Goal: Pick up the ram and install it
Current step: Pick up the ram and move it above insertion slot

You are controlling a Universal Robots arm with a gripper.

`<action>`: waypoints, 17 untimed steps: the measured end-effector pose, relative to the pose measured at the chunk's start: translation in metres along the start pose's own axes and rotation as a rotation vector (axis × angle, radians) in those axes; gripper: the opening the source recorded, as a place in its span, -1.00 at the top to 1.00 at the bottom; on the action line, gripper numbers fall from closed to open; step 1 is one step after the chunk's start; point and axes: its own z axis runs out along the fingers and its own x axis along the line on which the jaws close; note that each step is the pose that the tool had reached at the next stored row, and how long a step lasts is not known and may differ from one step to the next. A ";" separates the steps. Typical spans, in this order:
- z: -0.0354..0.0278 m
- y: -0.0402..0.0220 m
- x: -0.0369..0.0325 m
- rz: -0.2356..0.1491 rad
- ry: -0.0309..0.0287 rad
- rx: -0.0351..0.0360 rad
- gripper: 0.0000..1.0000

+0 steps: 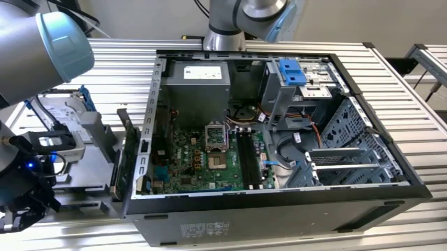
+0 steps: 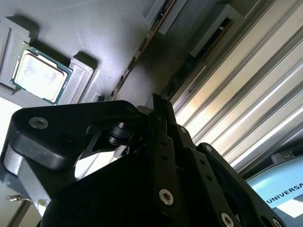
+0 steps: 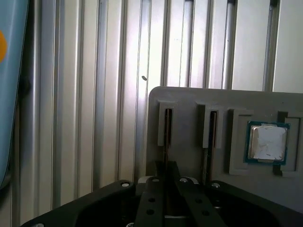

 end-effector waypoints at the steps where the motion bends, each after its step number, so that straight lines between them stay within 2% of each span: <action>1: -0.0015 0.0001 0.0000 0.000 0.0000 0.0000 1.00; 11: -0.0367 0.0013 0.0001 0.001 0.0000 -0.0007 1.00; 14: -0.0502 0.0017 0.0002 0.002 0.0000 -0.0007 1.00; 16: -0.0548 0.0019 0.0002 0.002 0.0001 -0.0008 1.00; 17: -0.0551 0.0019 0.0002 0.002 0.0000 -0.0007 1.00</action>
